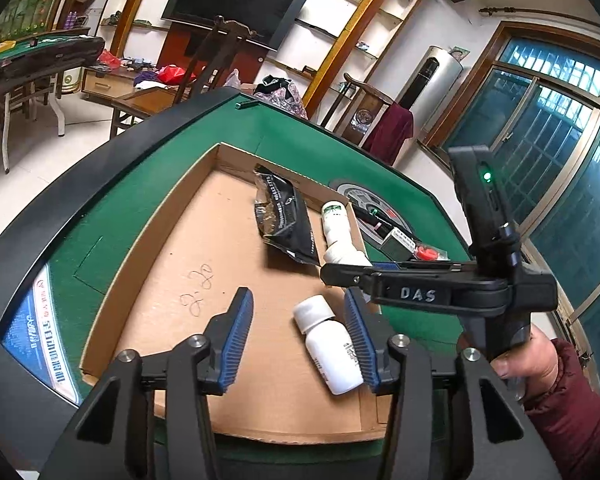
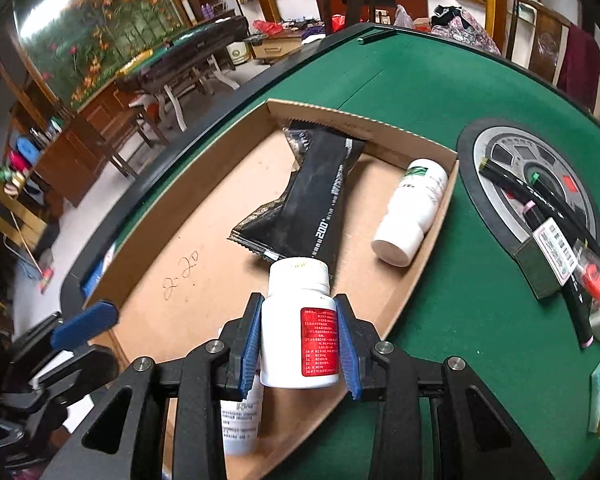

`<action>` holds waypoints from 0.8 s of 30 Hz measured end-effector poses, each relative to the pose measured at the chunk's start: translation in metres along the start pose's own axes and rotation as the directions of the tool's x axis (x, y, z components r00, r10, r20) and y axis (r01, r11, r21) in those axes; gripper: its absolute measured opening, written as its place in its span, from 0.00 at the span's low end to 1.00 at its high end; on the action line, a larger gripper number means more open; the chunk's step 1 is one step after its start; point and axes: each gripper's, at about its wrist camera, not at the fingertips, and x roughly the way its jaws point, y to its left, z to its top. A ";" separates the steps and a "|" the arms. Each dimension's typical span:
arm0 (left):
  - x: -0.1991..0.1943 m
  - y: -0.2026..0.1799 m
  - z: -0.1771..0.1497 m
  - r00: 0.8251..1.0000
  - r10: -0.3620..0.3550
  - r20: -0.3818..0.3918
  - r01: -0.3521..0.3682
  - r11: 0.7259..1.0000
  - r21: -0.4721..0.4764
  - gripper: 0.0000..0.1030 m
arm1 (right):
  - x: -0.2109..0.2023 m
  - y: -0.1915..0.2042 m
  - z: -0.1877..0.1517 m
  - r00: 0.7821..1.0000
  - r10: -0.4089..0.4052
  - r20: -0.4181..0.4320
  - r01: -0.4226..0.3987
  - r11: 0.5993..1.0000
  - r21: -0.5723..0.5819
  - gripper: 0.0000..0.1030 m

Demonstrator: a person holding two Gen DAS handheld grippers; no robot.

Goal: Organize objects
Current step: 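Carry a white red-labelled bottle into the tray with the right tool, then grasp the small white barcode box with the left tool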

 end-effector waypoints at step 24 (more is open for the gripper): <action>-0.016 -0.019 0.012 0.999 -0.040 0.030 0.040 0.999 0.006 0.74 | -0.114 -0.085 -0.007 0.947 -0.148 0.285 0.116 0.985 0.127 0.92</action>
